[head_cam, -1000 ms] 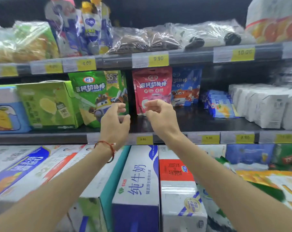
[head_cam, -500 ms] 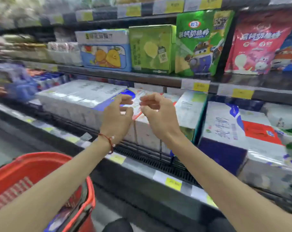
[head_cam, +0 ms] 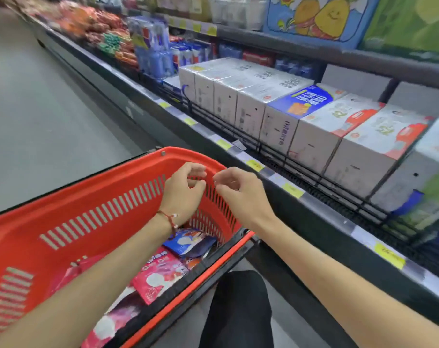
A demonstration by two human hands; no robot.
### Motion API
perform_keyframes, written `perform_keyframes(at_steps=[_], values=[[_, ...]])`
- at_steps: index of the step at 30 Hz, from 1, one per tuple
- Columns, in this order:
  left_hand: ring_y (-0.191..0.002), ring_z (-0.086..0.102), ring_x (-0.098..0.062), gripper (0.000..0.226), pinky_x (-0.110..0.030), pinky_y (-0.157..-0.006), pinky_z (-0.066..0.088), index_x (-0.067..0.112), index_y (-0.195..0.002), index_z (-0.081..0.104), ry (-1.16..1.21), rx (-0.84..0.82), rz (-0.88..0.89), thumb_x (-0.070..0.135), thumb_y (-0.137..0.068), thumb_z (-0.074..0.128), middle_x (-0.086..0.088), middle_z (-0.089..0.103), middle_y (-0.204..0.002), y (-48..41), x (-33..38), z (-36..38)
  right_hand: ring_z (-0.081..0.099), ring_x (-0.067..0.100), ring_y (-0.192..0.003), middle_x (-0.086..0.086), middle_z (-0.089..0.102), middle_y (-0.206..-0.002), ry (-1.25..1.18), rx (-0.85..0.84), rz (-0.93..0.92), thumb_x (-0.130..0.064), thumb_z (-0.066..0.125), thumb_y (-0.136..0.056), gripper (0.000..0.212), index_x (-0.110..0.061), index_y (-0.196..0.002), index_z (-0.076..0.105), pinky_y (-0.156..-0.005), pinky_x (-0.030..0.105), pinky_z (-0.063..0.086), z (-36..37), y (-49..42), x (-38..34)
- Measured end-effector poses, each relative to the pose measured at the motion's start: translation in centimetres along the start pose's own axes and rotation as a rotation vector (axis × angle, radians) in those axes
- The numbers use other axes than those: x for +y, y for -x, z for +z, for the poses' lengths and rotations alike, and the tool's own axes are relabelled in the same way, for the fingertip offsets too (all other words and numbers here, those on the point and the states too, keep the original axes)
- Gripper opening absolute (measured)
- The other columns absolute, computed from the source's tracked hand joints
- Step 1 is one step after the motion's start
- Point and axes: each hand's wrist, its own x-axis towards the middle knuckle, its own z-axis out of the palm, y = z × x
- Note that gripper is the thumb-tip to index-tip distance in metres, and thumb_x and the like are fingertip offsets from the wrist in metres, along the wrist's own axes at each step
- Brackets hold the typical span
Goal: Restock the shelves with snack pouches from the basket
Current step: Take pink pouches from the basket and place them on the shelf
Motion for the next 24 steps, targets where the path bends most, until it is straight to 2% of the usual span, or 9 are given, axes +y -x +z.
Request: perform_keyframes(at_steps=[3,6,12,16,18,20,21,22,24], values=[[-0.086,0.065,-0.002,0.028,-0.005,-0.073,0.046,0.019,-0.105,0.064,-0.009,0.012,-0.063,0.0,-0.085,0.061,0.005,0.069,-0.098,0.7,-3.3,-3.0,0.064,-0.003,-0.083,-0.01,0.074,-0.094,0.046,-0.092,0.019,-0.004,0.065,-0.088,0.021,-0.016,-0.1,0.077,-0.075,0.006,0.044,3.9,0.0,0.0],[-0.091,0.065,-0.006,0.025,-0.002,-0.073,0.043,0.019,-0.104,0.065,-0.033,0.012,-0.13,0.002,-0.086,0.061,0.005,0.069,-0.099,1.4,-5.9,-5.4,0.066,0.005,-0.09,-0.009,0.074,-0.097,0.071,-0.162,0.042,-0.007,0.065,-0.089,0.019,-0.018,-0.099,0.076,-0.078,0.013,0.046,6.9,-0.2,-0.1],[-0.091,0.063,-0.01,0.021,-0.022,-0.081,0.048,0.022,-0.103,0.064,-0.105,-0.055,-0.268,0.008,-0.087,0.06,0.006,0.068,-0.102,2.4,-10.4,-9.1,0.066,0.008,-0.092,-0.004,0.075,-0.102,0.146,-0.326,0.089,-0.01,0.063,-0.091,0.018,-0.016,-0.104,0.076,-0.071,0.005,0.043,11.3,-1.3,-0.4],[-0.107,0.061,-0.016,0.021,-0.029,-0.093,0.047,0.017,-0.108,0.066,-0.258,-0.141,-0.449,0.011,-0.089,0.059,0.002,0.068,-0.108,3.2,-15.0,-11.1,0.066,0.023,-0.097,0.007,0.072,-0.108,0.378,-0.712,0.238,-0.018,0.065,-0.094,0.021,-0.008,-0.111,0.073,-0.076,0.028,0.049,15.3,-2.5,1.4],[-0.109,0.06,-0.019,0.023,-0.026,-0.088,0.045,0.015,-0.111,0.065,-0.333,-0.16,-0.555,0.011,-0.089,0.059,-0.003,0.067,-0.115,4.2,-17.5,-11.8,0.067,0.032,-0.102,0.014,0.07,-0.117,0.562,-0.945,0.265,-0.022,0.065,-0.096,0.035,0.001,-0.122,0.068,-0.082,0.037,0.055,17.4,-2.8,2.4],[-0.107,0.059,-0.02,0.025,-0.023,-0.081,0.042,0.013,-0.113,0.064,-0.395,-0.16,-0.663,0.011,-0.088,0.06,-0.005,0.065,-0.119,5.5,-19.9,-12.4,0.065,0.03,-0.093,0.015,0.066,-0.124,0.705,-1.087,0.256,-0.025,0.063,-0.099,0.047,-0.002,-0.14,0.055,-0.076,0.036,0.052,19.0,-2.7,3.2],[-0.111,0.058,-0.022,0.028,-0.024,-0.082,0.042,0.012,-0.116,0.063,-0.433,-0.167,-0.718,0.011,-0.087,0.062,-0.007,0.063,-0.122,6.1,-21.1,-12.6,0.063,0.028,-0.097,0.015,0.063,-0.129,0.739,-1.119,0.246,-0.027,0.061,-0.1,0.052,-0.005,-0.146,0.049,-0.078,0.036,0.052,19.8,-2.8,3.9],[-0.117,0.056,-0.026,0.034,-0.027,-0.088,0.044,0.011,-0.12,0.06,-0.478,-0.177,-0.77,0.014,-0.086,0.065,-0.01,0.061,-0.127,6.7,-22.2,-12.9,0.063,0.029,-0.105,0.014,0.061,-0.133,0.762,-1.145,0.245,-0.03,0.062,-0.099,0.054,-0.008,-0.146,0.048,-0.086,0.037,0.053,20.4,-2.8,4.5],[-0.127,0.049,-0.031,0.056,-0.033,-0.099,0.042,0.008,-0.131,0.052,-0.568,-0.202,-0.869,0.03,-0.083,0.071,-0.016,0.052,-0.137,7.9,-24.0,-13.2,0.065,0.028,-0.109,0.01,0.064,-0.126,0.816,-1.213,0.289,-0.046,0.065,-0.094,0.045,-0.013,-0.125,0.063,-0.094,0.039,0.054,21.5,-2.6,6.1]])
